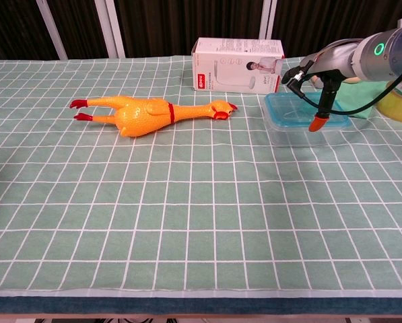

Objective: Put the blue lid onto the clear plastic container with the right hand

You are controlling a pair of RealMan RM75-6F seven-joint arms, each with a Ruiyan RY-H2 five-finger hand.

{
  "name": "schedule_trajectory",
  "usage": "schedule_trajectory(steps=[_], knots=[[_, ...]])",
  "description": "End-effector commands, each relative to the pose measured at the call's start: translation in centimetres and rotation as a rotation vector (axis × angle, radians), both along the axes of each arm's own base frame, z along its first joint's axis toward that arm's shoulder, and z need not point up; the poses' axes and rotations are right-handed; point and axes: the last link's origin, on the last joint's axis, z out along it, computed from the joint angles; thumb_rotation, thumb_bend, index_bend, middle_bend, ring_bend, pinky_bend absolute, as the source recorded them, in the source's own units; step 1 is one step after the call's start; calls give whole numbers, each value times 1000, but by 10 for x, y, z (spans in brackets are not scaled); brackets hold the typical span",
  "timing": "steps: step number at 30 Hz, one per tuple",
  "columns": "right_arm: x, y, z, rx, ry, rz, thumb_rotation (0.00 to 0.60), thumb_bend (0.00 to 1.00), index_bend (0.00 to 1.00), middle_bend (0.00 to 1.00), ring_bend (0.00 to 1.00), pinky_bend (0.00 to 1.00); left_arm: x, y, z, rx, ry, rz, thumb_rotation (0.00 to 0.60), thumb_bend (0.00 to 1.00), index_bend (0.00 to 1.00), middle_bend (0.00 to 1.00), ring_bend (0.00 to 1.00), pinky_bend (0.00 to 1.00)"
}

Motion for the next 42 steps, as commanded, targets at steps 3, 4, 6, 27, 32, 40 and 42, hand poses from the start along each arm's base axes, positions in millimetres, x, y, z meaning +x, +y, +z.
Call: schedule_trajectory(steps=[3,4,6,27,32,40,42], knots=[[-1,0,0,0,3,-4,600,183,0,332,21,0,0,0,0,-1,0,1,600,790,93,0,0,0],[-1,0,0,-2,4,-5,600,183,0,319,20,0,0,0,0,-1,0,1,600,790,93,0,0,0],[-1,0,0,-2,3,-7,600,183,0,302,19,0,0,0,0,-2,0,1,600,790,93,0,0,0],[-1,2,2,0,3,-8,600,183,0,247,1,0,0,0,0,-4,3,4,600,791,93,0,0,0],[1,2,1,1,-1,-2,600,183,0,247,0,0,-1,0,0,-3,4,5,600,790,93,0,0,0],[3,3,-2,4,-5,5,600,183,0,238,0,0,-1,0,0,-5,7,12,600,778,93,0,0,0],[3,2,-2,3,-4,6,600,183,0,236,0,0,-1,0,0,-5,7,12,600,777,93,0,0,0]])
